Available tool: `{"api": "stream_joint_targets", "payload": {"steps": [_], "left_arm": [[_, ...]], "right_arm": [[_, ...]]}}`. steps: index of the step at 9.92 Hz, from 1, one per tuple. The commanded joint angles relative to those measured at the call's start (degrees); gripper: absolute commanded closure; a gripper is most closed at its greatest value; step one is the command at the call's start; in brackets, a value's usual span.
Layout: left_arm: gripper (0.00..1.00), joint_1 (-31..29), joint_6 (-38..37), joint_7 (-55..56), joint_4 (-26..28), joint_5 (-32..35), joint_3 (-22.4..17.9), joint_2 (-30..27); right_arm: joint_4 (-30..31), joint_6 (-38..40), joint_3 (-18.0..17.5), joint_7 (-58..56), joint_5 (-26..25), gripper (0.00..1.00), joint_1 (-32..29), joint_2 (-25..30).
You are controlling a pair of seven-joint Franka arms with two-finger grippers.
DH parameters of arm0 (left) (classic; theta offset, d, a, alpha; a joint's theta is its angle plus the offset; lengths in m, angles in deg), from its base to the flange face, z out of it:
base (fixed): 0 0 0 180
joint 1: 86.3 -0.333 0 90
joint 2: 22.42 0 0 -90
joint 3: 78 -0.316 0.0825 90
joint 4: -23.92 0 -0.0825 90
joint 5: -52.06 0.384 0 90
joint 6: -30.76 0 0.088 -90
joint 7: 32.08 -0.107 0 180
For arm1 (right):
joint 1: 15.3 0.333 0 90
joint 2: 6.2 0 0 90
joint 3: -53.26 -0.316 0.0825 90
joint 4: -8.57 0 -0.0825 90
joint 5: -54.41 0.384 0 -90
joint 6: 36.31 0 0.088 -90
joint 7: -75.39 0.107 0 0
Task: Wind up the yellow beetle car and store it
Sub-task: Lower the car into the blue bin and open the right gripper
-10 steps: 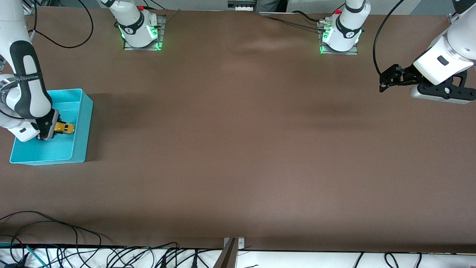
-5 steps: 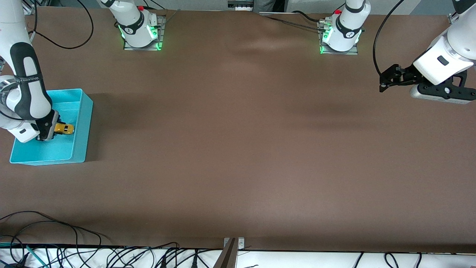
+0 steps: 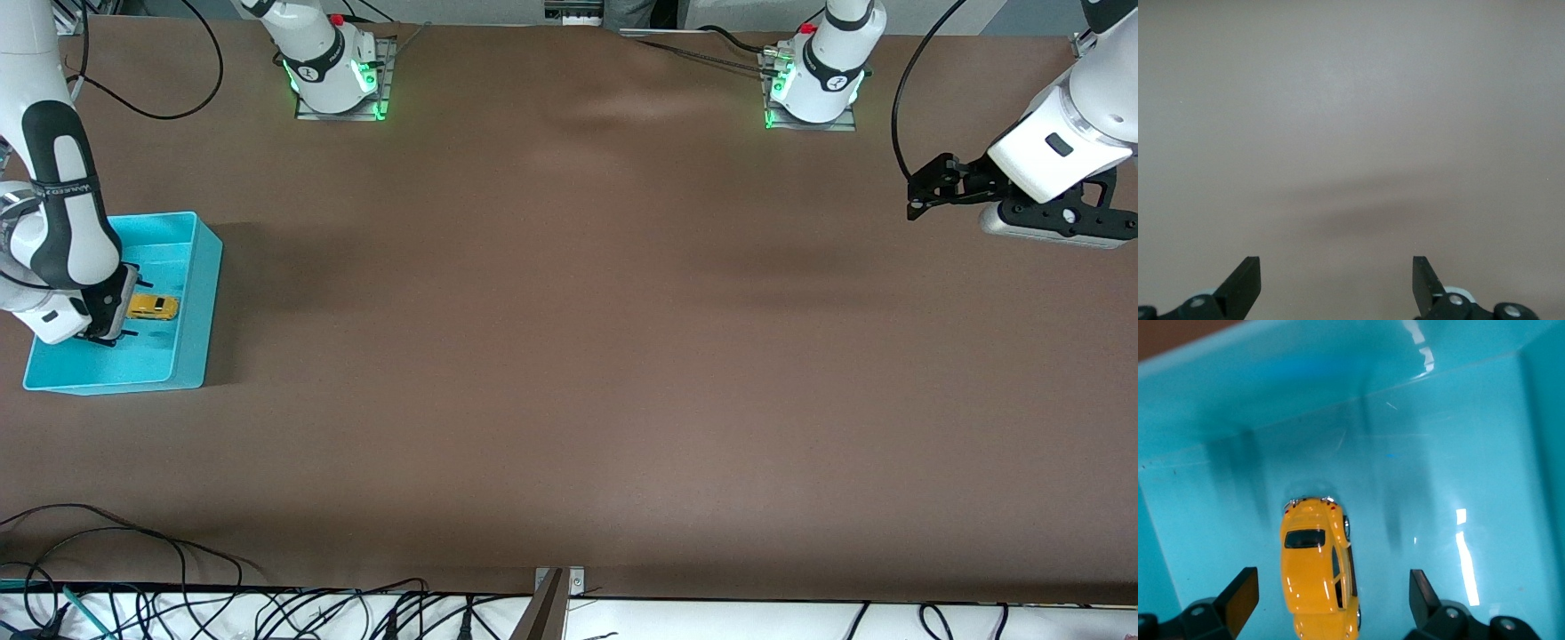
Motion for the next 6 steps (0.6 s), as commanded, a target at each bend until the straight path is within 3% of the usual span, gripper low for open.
{"api": "stream_joint_targets", "payload": {"steps": [1,6], "left_arm": [[0.0,-0.2,-0.5,0.1,0.3,-1.0,0.0,-0.9],[0.0,-0.2,-0.5,0.1,0.2,-1.0,0.0,-0.9]], "right_arm": [[-8.0,10.6,-0.4,6.4,0.9,0.0,1.7,1.2],[-10.1,19.7,-0.4,28.6,0.1,0.0,7.8,12.6]]}}
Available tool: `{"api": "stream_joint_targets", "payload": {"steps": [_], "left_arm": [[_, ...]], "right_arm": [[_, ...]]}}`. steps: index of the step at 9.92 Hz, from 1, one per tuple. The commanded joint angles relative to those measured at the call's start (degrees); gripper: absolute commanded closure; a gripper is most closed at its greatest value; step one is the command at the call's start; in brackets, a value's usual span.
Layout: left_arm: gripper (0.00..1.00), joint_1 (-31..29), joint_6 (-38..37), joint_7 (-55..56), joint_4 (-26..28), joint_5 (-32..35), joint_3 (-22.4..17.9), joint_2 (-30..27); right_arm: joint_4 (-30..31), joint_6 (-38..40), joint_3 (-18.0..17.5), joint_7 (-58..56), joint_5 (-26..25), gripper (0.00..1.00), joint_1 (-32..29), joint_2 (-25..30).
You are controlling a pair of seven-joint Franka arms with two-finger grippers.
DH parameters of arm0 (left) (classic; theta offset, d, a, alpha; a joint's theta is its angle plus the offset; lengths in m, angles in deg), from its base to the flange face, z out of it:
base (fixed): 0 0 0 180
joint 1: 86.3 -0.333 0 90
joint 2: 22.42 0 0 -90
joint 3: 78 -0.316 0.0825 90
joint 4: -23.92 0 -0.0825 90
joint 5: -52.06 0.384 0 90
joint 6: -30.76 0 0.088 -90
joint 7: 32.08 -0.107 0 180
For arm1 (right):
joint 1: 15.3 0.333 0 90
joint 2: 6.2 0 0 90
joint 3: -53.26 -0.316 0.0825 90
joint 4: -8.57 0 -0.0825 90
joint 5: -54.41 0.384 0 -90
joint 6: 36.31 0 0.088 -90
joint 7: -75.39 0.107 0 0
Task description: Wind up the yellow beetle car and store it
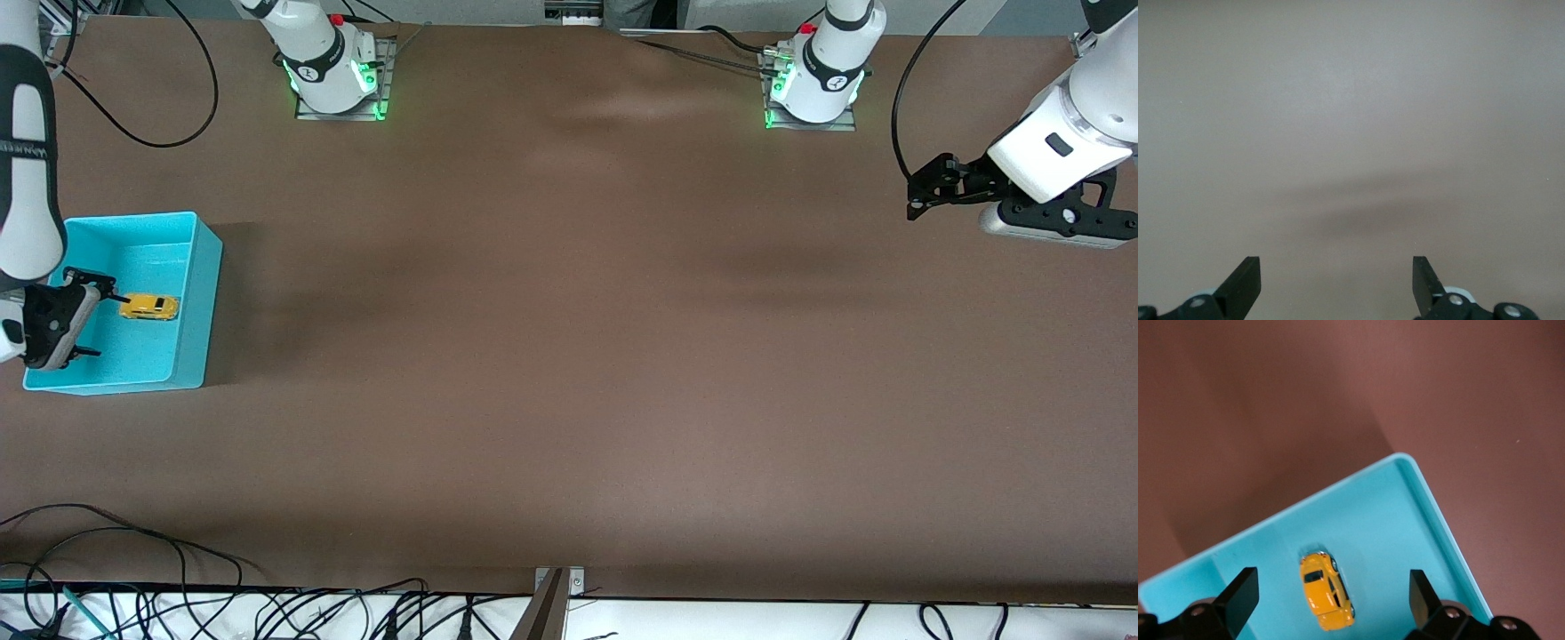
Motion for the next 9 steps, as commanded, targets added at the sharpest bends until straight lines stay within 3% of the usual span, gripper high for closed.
{"api": "stream_joint_targets", "payload": {"steps": [1,4,9], "left_arm": [[0.0,-0.2,-0.5,0.1,0.2,-1.0,0.0,-0.9],[0.0,-0.1,-0.5,0.1,0.2,-0.9,0.0,-0.9],[0.0,-0.2,-0.5,0.1,0.2,-0.9,0.0,-0.9]], "right_arm": [[0.7,4.1,0.1,11.5,0.1,0.0,3.4,6.4],[0.7,7.5,-0.1,32.3,-1.3,0.0,8.8,12.3],[-6.8,15.9,-0.1,62.6,-4.0,0.0,15.1,12.8]]}}
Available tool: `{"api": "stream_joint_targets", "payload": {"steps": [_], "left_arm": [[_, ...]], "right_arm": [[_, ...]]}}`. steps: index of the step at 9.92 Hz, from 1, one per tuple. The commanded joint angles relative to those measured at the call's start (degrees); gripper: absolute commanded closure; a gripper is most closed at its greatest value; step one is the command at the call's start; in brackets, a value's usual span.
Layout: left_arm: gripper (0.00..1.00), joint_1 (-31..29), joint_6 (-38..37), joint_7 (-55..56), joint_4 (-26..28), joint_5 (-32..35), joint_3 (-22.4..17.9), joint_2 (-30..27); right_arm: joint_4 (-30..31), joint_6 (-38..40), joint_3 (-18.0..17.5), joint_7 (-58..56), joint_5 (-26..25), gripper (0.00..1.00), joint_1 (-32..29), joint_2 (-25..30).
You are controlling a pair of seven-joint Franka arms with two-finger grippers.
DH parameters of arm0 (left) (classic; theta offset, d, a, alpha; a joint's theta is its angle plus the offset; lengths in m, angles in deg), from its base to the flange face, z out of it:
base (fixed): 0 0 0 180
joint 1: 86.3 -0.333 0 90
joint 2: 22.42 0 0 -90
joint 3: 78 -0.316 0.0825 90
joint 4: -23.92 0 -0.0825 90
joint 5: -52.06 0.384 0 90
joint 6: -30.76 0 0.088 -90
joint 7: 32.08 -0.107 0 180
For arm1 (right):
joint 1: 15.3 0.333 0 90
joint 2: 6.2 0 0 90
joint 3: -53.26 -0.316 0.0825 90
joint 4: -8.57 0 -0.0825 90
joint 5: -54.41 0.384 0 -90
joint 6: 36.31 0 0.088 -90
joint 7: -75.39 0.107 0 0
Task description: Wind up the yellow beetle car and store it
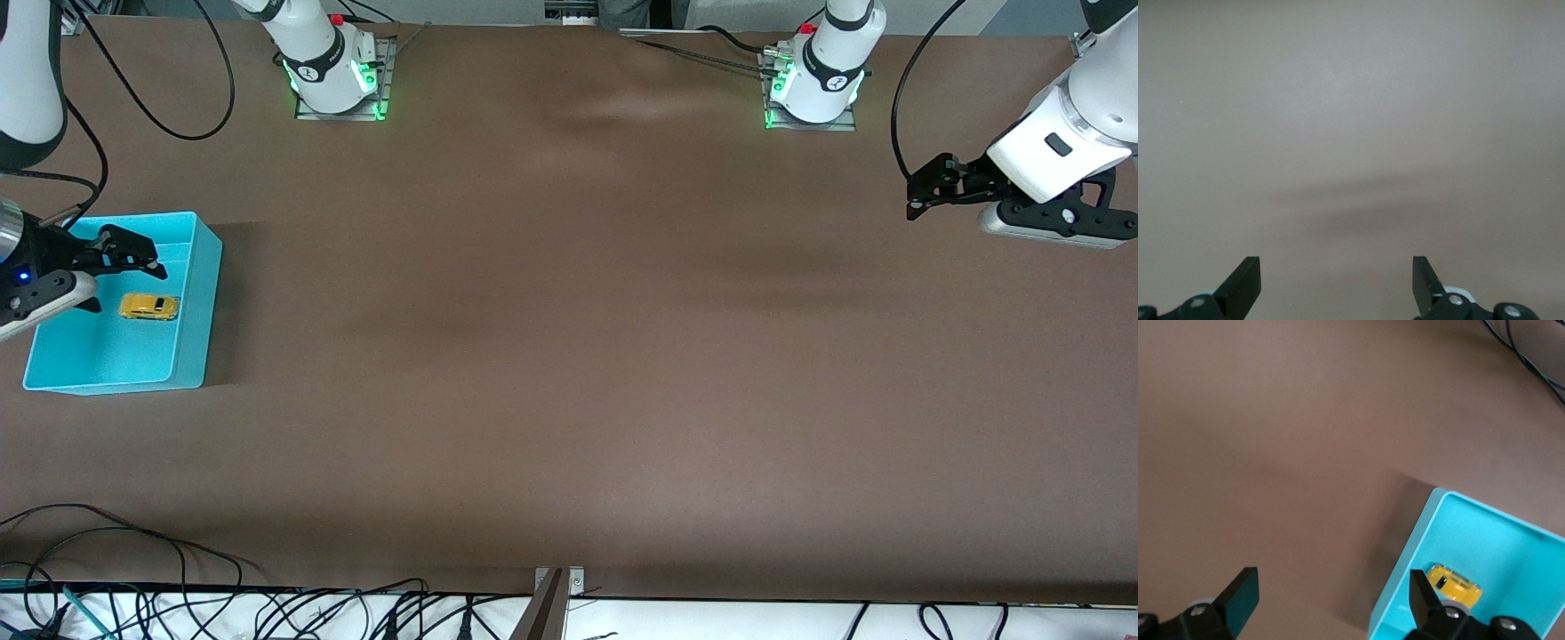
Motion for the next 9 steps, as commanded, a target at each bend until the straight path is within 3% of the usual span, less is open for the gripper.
{"api": "stream_joint_targets", "payload": {"steps": [1,3,9], "left_arm": [[0.0,-0.2,-0.5,0.1,0.2,-0.9,0.0,-0.9],[0.0,-0.1,-0.5,0.1,0.2,-0.9,0.0,-0.9],[0.0,-0.2,-0.5,0.1,0.2,-0.9,0.0,-0.9]], "right_arm": [[-2.0,3.9,0.0,10.8,-2.3,0.0,1.8,0.5],[-2.1,4.7,0.0,18.7,-2.4,0.0,3.7,1.3],[-3.6,8.1,-0.4,19.4,-2.4,0.0,3.9,1.7]]}}
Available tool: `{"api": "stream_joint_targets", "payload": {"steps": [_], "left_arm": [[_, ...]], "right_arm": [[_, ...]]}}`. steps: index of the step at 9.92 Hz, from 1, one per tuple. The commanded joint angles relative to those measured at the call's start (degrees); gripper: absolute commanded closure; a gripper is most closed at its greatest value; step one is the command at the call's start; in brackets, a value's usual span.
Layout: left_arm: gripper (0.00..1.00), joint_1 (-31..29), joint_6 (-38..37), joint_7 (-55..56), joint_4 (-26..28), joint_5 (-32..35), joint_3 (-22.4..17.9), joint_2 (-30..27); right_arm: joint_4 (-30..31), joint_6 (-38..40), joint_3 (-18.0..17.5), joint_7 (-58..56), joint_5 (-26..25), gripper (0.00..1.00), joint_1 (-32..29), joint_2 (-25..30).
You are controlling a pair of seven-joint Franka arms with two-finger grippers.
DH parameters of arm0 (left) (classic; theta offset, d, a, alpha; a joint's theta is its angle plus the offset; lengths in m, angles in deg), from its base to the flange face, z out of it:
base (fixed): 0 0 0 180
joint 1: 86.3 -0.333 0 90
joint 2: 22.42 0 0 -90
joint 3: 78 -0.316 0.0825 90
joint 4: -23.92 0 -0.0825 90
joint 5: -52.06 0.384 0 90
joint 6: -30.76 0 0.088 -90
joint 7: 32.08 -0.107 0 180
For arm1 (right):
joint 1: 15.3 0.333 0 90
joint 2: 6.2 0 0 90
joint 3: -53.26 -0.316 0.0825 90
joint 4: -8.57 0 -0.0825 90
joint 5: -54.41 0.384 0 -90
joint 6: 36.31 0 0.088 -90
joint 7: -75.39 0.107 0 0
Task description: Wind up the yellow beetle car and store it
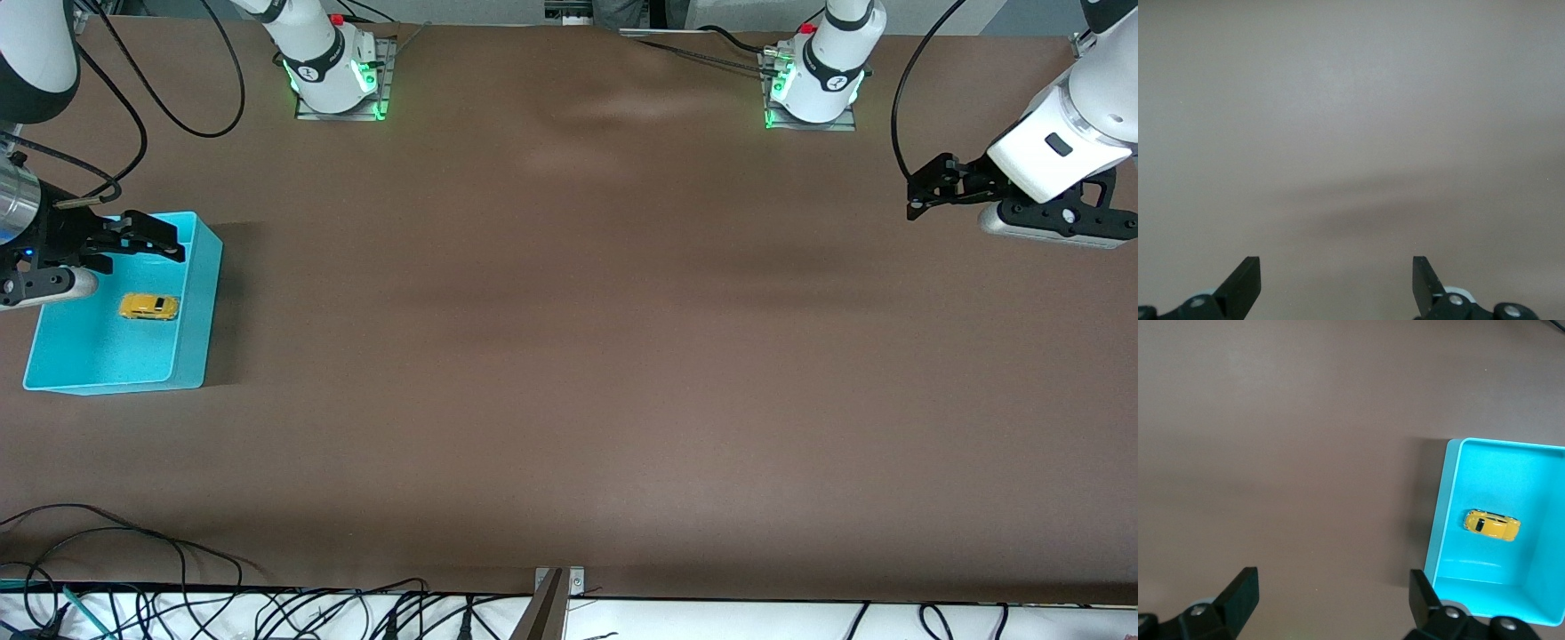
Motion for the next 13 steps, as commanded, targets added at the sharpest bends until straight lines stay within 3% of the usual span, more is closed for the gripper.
{"api": "stream_joint_targets", "payload": {"steps": [1,5,6,8,9,13], "left_arm": [[0.0,-0.2,-0.5,0.1,0.2,-0.9,0.0,-0.9],[0.0,-0.2,-0.5,0.1,0.2,-0.9,0.0,-0.9],[0.0,-0.2,-0.5,0.1,0.2,-0.9,0.0,-0.9],[0.0,-0.2,-0.5,0.1,0.2,-0.9,0.0,-0.9],[0.0,-0.2,-0.5,0.1,0.2,-1.0,0.0,-0.9],[0.0,-0.2,-0.5,0.1,0.2,-0.9,0.0,-0.9]], "right_arm": [[-0.8,1.2,-0.2,1.0,-1.2,0.0,0.2,0.2],[-0.8,1.4,-0.8,1.4,-1.4,0.0,-0.5,0.2],[-0.8,1.4,-3.0,2.0,-1.4,0.0,-2.7,0.3],[-0.7,2.0,-14.0,5.9,-2.0,0.0,-12.6,1.4],[-0.5,3.2,-17.8,7.1,-3.2,0.0,-16.2,2.2],[5.9,1.2,-19.7,7.5,-4.7,0.0,-17.5,7.2]]}}
